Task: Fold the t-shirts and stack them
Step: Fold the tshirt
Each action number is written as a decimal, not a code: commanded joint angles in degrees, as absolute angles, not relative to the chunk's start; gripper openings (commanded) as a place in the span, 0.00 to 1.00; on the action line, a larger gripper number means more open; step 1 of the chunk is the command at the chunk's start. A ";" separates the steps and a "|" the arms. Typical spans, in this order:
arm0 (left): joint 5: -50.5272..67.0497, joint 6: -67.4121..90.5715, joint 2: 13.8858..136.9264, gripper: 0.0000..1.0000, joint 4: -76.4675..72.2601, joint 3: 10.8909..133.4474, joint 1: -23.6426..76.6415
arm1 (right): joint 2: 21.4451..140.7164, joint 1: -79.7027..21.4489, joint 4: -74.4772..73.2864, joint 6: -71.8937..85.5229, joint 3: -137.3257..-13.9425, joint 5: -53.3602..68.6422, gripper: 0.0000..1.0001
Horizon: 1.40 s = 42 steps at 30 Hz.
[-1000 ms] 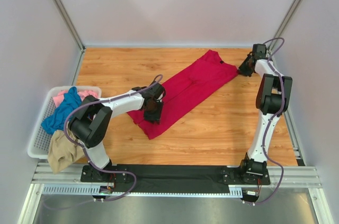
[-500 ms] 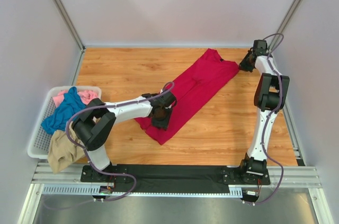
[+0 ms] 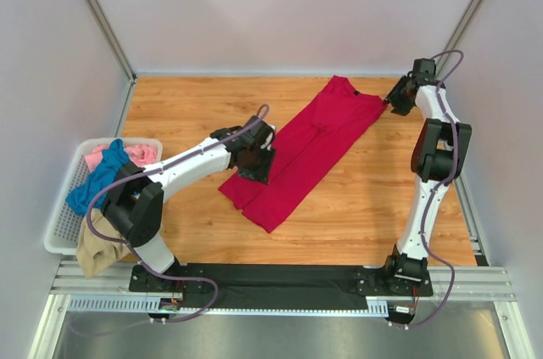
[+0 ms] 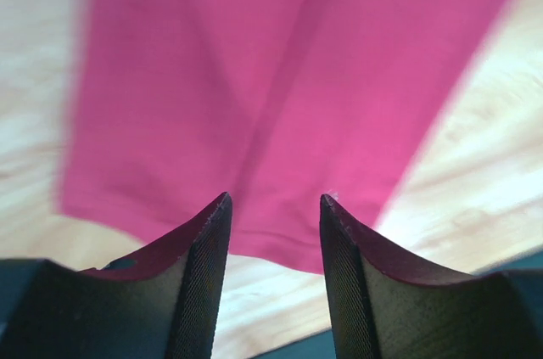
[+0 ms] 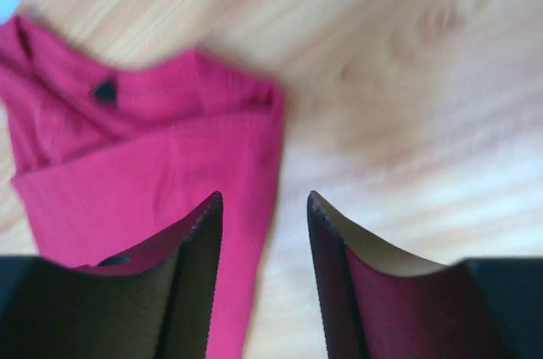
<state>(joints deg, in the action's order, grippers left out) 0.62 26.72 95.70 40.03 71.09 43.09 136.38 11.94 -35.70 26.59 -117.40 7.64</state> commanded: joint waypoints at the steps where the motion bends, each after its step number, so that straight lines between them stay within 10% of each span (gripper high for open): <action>1: -1.76 21.80 94.39 0.53 42.72 71.89 35.10 | 124.21 9.67 -37.53 29.61 -109.30 9.57 0.47; 12: 4.66 15.64 98.97 0.52 44.92 73.13 25.23 | 95.73 -5.60 -39.20 36.83 -74.84 8.53 0.49; 19: 6.50 15.03 100.89 0.47 46.31 72.42 19.87 | 80.96 -20.63 -30.86 38.23 -59.59 12.13 0.13; 42: 0.62 16.87 104.24 0.45 51.06 71.19 18.02 | 103.88 -57.56 -18.89 37.09 -60.83 11.61 0.04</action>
<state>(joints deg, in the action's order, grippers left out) 2.07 16.21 107.55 49.17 71.83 18.26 103.09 -54.54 -20.86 38.37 -61.28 11.88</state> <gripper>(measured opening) 0.442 0.047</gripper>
